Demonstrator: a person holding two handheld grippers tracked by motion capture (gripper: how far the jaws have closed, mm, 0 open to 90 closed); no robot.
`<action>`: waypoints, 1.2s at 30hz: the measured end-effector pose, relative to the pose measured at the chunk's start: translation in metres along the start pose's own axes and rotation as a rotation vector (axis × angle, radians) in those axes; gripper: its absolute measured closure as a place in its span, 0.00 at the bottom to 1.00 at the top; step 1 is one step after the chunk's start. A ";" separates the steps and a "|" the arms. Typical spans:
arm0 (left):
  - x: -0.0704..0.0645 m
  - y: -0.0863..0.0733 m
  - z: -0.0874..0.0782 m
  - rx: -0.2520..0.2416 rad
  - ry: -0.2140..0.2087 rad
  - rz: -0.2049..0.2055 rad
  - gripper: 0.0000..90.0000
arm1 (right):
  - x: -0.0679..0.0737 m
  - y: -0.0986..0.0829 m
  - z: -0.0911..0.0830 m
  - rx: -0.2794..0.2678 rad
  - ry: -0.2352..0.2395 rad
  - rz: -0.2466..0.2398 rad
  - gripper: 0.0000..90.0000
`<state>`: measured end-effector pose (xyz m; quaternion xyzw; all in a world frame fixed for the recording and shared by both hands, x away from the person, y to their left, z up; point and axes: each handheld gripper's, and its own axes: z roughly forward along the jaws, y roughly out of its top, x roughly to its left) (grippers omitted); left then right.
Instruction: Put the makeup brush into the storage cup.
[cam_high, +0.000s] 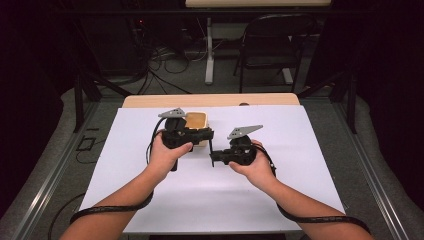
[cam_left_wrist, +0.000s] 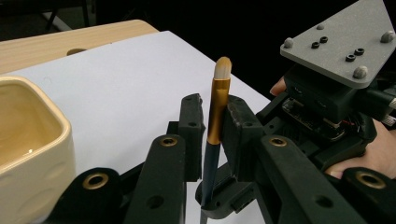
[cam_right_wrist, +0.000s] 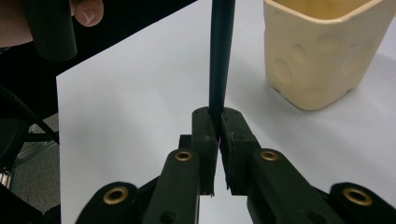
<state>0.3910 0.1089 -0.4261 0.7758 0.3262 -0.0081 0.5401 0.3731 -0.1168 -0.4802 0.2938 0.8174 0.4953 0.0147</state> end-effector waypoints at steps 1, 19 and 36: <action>0.000 0.000 0.000 0.001 -0.001 -0.001 0.88 | 0.000 0.000 0.000 0.000 0.000 0.000 0.94; 0.001 0.001 -0.002 0.003 -0.001 -0.004 0.93 | -0.001 -0.001 0.000 -0.007 0.005 0.013 0.94; 0.009 0.010 -0.017 -0.051 0.098 0.041 0.93 | -0.009 -0.006 -0.006 -0.014 -0.032 0.037 0.65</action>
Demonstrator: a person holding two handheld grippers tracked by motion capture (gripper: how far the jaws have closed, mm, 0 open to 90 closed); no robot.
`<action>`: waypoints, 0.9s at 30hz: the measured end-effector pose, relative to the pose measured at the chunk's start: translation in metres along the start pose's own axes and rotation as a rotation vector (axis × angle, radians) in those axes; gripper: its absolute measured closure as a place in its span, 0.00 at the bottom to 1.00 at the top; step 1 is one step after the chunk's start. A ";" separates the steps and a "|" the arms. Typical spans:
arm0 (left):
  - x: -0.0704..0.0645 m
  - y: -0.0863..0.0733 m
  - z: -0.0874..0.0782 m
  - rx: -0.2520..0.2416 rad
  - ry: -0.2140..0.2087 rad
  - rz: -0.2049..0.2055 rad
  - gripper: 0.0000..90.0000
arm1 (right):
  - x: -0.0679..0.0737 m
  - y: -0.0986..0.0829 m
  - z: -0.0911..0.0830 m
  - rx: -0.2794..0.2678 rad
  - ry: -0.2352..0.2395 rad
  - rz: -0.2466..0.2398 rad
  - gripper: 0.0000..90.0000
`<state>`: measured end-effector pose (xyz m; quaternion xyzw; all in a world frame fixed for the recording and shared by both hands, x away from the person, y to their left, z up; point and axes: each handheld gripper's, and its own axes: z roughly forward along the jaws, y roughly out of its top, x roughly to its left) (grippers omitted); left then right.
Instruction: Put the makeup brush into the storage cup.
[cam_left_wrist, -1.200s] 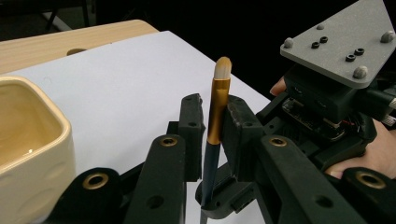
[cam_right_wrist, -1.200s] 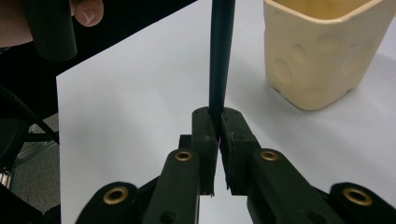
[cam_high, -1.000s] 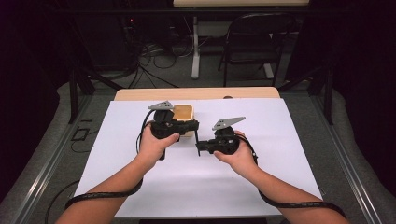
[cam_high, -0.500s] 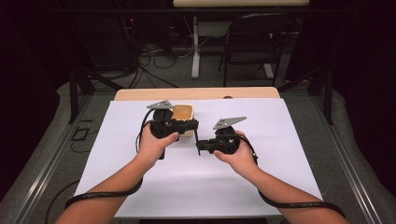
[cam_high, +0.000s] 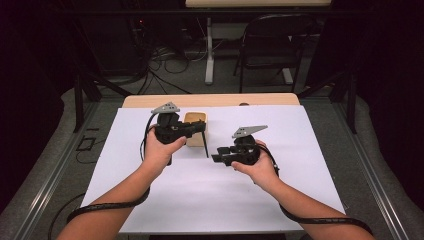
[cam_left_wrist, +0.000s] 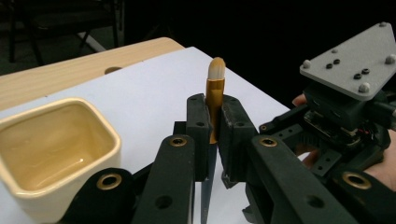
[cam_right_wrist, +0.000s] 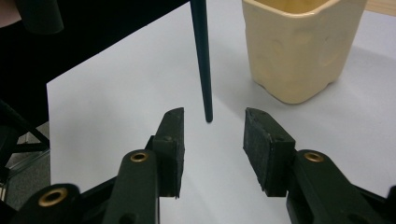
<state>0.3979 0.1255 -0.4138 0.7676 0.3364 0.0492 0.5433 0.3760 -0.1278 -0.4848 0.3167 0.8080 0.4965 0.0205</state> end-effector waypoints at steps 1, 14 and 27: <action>0.001 0.001 -0.001 -0.002 0.007 0.003 0.93 | 0.000 0.000 0.000 -0.001 0.001 0.002 0.65; 0.005 0.010 -0.010 -0.034 0.074 0.052 0.93 | -0.002 -0.001 -0.002 0.003 -0.013 0.000 0.59; 0.009 0.021 -0.011 -0.056 0.117 0.075 0.93 | -0.003 -0.001 -0.004 0.010 -0.019 0.008 0.59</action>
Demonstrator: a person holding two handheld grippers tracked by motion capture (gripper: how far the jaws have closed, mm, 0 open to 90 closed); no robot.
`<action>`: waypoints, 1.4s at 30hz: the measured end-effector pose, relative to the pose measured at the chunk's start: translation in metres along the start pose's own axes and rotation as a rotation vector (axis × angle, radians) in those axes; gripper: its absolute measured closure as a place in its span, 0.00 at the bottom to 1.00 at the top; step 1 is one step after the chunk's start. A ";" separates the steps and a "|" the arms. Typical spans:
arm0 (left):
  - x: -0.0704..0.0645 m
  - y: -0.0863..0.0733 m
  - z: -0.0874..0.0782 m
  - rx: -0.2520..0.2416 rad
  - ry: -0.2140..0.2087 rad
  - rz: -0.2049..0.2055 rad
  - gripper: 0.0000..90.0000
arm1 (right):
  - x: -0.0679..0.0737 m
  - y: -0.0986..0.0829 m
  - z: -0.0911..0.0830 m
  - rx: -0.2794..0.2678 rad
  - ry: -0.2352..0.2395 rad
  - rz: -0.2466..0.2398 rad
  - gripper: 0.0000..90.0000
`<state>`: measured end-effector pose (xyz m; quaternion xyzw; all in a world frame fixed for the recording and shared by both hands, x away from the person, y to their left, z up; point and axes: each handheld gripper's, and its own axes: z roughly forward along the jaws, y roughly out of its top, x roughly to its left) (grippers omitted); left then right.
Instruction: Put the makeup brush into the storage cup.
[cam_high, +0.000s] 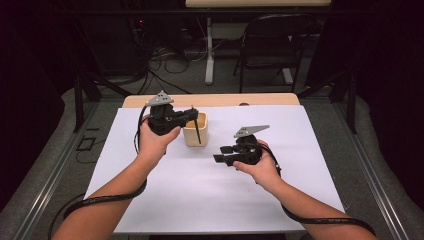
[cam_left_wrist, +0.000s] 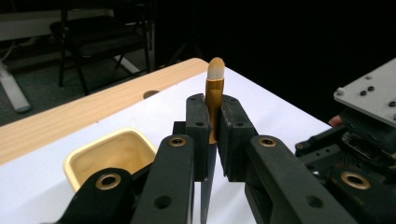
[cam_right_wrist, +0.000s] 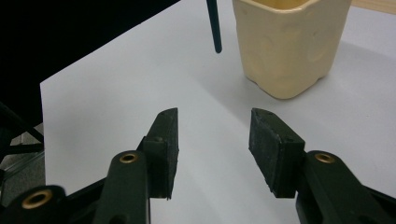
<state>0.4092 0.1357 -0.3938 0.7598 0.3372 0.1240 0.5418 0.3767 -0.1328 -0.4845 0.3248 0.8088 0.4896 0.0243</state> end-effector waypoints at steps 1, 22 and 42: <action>0.001 0.001 0.000 0.002 0.007 0.004 0.93 | -0.001 0.000 0.000 -0.004 0.000 0.001 0.58; 0.008 0.021 0.012 -0.036 0.108 0.044 0.93 | -0.003 -0.002 -0.001 -0.013 -0.005 0.014 0.58; 0.016 0.024 0.017 -0.047 0.154 0.041 0.93 | -0.004 -0.004 0.000 -0.005 -0.005 0.014 0.57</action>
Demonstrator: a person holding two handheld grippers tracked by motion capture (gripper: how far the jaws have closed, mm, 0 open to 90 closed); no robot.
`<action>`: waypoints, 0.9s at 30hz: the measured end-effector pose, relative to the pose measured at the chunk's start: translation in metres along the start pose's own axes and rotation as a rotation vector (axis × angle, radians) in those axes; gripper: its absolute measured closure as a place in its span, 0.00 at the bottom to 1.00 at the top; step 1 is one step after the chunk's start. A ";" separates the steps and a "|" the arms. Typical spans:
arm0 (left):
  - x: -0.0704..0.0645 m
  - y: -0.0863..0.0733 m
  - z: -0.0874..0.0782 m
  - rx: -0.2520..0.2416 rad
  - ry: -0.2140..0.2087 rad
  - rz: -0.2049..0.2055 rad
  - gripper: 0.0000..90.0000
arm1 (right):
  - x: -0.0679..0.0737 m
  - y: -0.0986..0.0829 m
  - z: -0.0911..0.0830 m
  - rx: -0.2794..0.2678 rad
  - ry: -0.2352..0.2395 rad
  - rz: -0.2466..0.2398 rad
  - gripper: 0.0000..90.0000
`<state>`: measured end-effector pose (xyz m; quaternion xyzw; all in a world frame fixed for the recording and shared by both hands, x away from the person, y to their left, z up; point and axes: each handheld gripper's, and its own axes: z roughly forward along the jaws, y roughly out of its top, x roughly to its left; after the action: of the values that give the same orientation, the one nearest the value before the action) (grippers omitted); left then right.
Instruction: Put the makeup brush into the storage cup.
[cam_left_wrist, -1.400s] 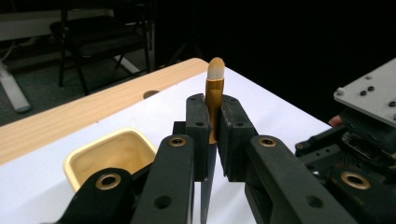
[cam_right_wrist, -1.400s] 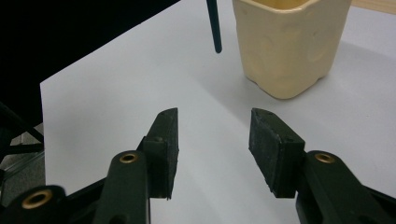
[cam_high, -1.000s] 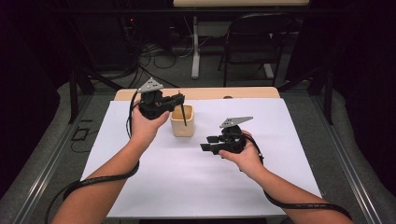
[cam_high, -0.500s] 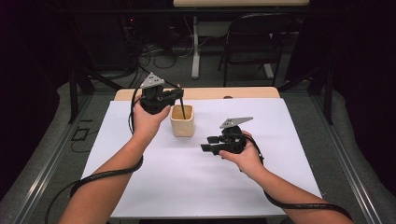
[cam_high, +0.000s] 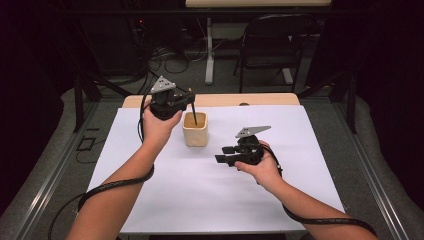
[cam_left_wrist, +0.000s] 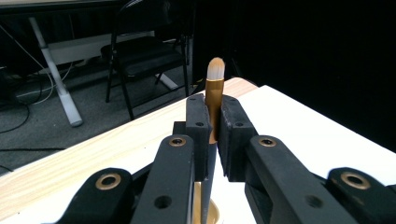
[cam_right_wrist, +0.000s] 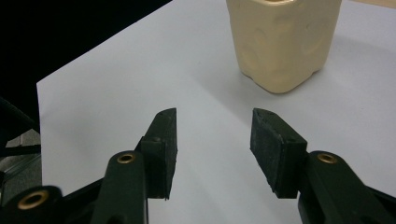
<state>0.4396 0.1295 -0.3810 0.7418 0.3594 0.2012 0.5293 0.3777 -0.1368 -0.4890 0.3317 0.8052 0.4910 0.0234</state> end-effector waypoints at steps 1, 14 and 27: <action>0.000 0.000 0.001 -0.001 0.001 -0.002 0.93 | 0.000 0.000 0.000 -0.001 0.000 -0.001 0.57; 0.004 -0.008 0.009 0.013 0.016 -0.009 0.93 | -0.002 -0.003 0.001 0.005 0.001 0.008 0.57; 0.009 -0.018 0.019 0.030 0.048 -0.020 0.93 | -0.003 -0.005 0.001 0.002 0.000 0.012 0.57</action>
<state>0.4522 0.1274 -0.4049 0.7409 0.3826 0.2082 0.5113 0.3775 -0.1388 -0.4948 0.3362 0.8038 0.4903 0.0201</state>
